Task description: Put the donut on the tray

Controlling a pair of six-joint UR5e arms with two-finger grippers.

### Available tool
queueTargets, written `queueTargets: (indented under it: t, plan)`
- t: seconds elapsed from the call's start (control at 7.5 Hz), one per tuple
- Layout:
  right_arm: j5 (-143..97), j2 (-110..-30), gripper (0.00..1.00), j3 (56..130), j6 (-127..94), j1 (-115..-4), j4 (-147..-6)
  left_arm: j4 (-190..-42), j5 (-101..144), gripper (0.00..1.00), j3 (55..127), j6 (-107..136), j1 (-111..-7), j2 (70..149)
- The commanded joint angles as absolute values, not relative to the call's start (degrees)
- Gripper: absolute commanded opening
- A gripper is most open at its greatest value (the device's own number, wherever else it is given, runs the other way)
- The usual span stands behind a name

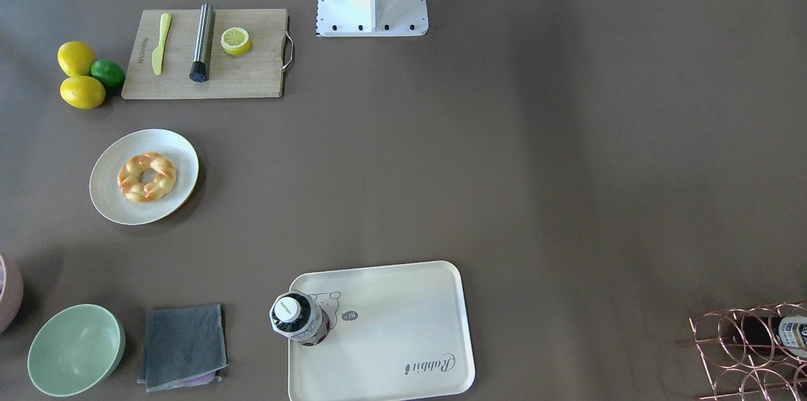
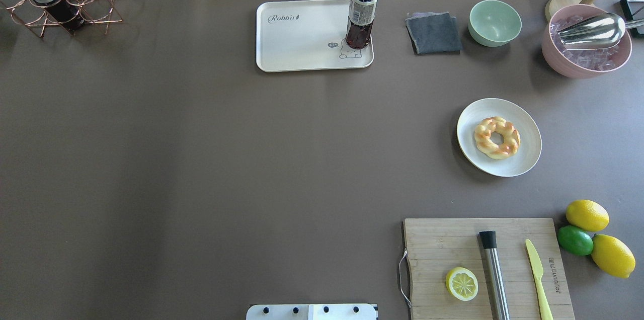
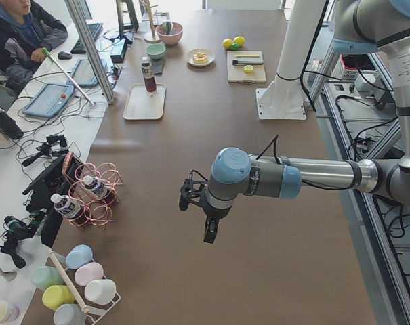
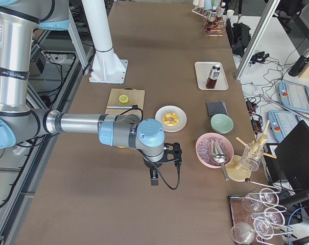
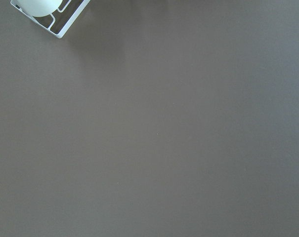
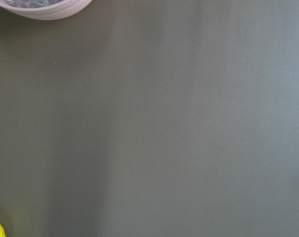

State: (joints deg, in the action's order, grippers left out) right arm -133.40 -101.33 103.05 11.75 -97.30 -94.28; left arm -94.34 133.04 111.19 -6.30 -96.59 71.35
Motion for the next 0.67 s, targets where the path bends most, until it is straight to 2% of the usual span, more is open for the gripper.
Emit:
queueTargets:
  t: [0.0,0.53]
  plan:
    - [-134.1,-101.5,1.0,102.3,11.9,-97.2,-94.3,-94.0,133.1,0.98,110.7,-6.0,-96.4,72.1]
    - [-134.1,-100.9,1.0,102.0,11.5,-97.2,-94.3,-94.4,133.2,0.98,110.1,-6.2,-96.4,71.5]
